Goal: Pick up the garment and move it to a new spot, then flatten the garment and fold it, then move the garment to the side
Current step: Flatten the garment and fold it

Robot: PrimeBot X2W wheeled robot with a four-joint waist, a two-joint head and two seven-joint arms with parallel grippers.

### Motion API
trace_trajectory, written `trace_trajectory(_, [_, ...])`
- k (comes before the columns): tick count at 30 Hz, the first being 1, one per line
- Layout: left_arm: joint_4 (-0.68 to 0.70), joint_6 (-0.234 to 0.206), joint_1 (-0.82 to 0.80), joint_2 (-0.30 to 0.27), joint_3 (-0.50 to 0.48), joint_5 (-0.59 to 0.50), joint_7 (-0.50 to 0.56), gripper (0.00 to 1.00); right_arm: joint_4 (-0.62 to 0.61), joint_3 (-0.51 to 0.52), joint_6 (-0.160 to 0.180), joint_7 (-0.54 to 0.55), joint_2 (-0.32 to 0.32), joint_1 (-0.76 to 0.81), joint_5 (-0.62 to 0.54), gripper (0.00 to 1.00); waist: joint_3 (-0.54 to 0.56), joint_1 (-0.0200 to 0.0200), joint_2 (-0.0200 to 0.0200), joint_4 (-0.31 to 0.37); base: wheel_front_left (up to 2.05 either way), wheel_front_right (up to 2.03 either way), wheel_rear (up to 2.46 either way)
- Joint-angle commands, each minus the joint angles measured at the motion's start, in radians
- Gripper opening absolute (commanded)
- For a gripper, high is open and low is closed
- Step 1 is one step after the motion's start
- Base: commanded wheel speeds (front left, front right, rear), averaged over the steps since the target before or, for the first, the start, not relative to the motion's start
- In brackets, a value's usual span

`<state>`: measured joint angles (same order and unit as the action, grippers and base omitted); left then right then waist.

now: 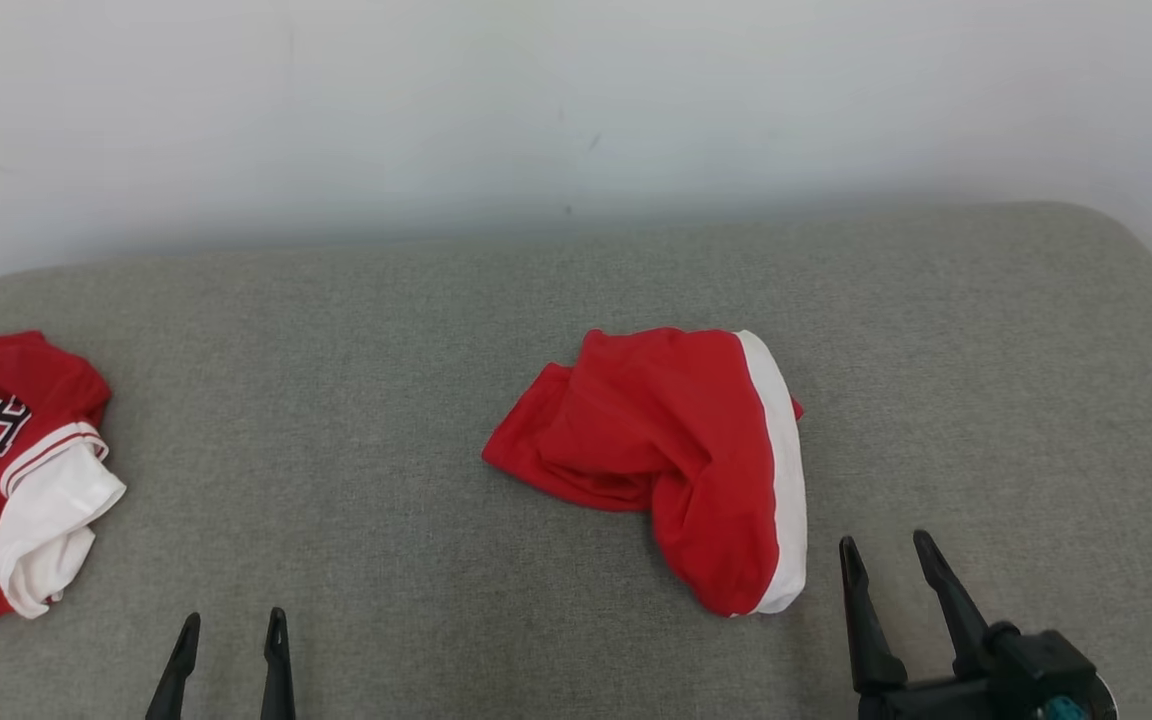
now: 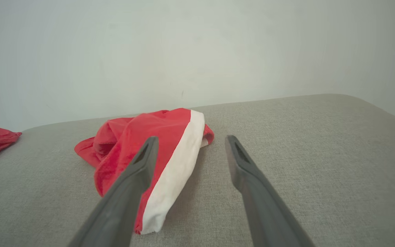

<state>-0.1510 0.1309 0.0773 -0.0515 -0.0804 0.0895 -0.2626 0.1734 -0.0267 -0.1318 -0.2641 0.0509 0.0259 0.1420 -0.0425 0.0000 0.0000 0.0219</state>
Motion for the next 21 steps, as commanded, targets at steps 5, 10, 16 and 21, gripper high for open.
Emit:
trace_trajectory(5, [-0.003,-0.002,-0.031,0.002,0.012,0.006,-0.003,1.00,0.090,0.001,0.002,-0.001,-0.001,-0.077,-0.012,1.00,-0.034,0.0000,0.0000,-0.031,0.00,0.00,0.00])
trace_trajectory(10, [-0.006,-0.002,-0.046,0.002,0.031,0.008,-0.003,1.00,0.240,0.010,0.002,-0.001,-0.001,-0.158,0.019,1.00,-0.058,0.0000,0.0000,-0.060,0.00,0.00,0.00])
trace_trajectory(16, [-0.008,-0.002,-0.063,0.002,0.048,0.017,-0.003,1.00,0.377,-0.016,0.002,-0.001,-0.001,-0.208,0.071,1.00,-0.074,0.0000,0.0000,-0.087,0.00,0.00,0.00])
trace_trajectory(21, [-0.012,-0.002,-0.068,0.002,0.055,0.024,-0.003,1.00,0.435,-0.068,0.002,-0.001,-0.001,-0.245,0.148,0.00,-0.076,0.0000,0.0000,-0.101,0.00,0.00,0.00])
